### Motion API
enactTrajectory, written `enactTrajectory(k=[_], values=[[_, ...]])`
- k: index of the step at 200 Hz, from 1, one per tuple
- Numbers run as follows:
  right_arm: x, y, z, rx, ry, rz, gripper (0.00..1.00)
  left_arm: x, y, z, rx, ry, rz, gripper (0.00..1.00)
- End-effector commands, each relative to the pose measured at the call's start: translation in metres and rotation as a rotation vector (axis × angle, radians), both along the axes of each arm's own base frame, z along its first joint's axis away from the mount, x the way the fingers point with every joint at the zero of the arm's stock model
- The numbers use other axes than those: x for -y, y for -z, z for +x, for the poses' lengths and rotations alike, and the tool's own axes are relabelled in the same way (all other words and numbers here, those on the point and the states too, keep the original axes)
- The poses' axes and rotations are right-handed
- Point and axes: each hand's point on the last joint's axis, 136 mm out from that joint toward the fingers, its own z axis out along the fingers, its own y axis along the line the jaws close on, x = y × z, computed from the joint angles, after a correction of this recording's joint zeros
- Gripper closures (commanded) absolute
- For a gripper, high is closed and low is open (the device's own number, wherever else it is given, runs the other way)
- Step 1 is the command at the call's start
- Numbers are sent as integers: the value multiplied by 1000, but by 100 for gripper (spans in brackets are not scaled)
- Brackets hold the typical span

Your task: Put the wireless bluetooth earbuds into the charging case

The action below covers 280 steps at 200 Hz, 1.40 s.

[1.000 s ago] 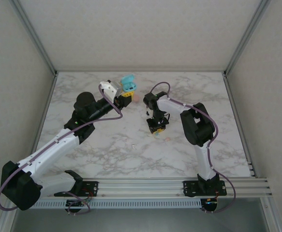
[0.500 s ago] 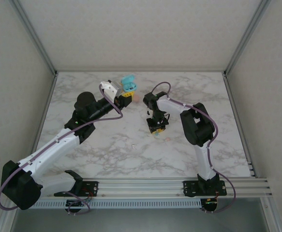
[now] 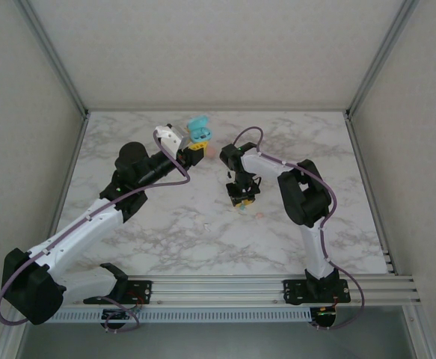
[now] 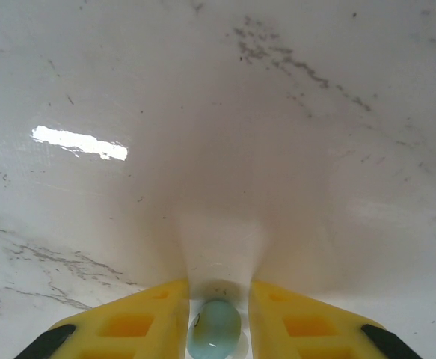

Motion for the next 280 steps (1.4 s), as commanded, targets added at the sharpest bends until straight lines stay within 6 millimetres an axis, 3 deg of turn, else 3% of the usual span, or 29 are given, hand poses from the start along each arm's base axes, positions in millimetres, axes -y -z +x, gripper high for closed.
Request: enactTrajectory(k=[1,39,82,134,280], values=[[-1,-4,-14,-36,9,-14,71,2,-7,-2,17,12,-10,76],[-3,-12,-9,-2,17,0,69,3,-6,-1,15,15,-12,76],[2,-8,-10,-4,23,-23,68,3,-6,-1,15,16,-12,76],[-1,-23,-2,63,32,4,68,5,-5,1,12,19,-12,76],[5,5,-10,8,37,-42,72,6,-4,2,7,22,-9,76]])
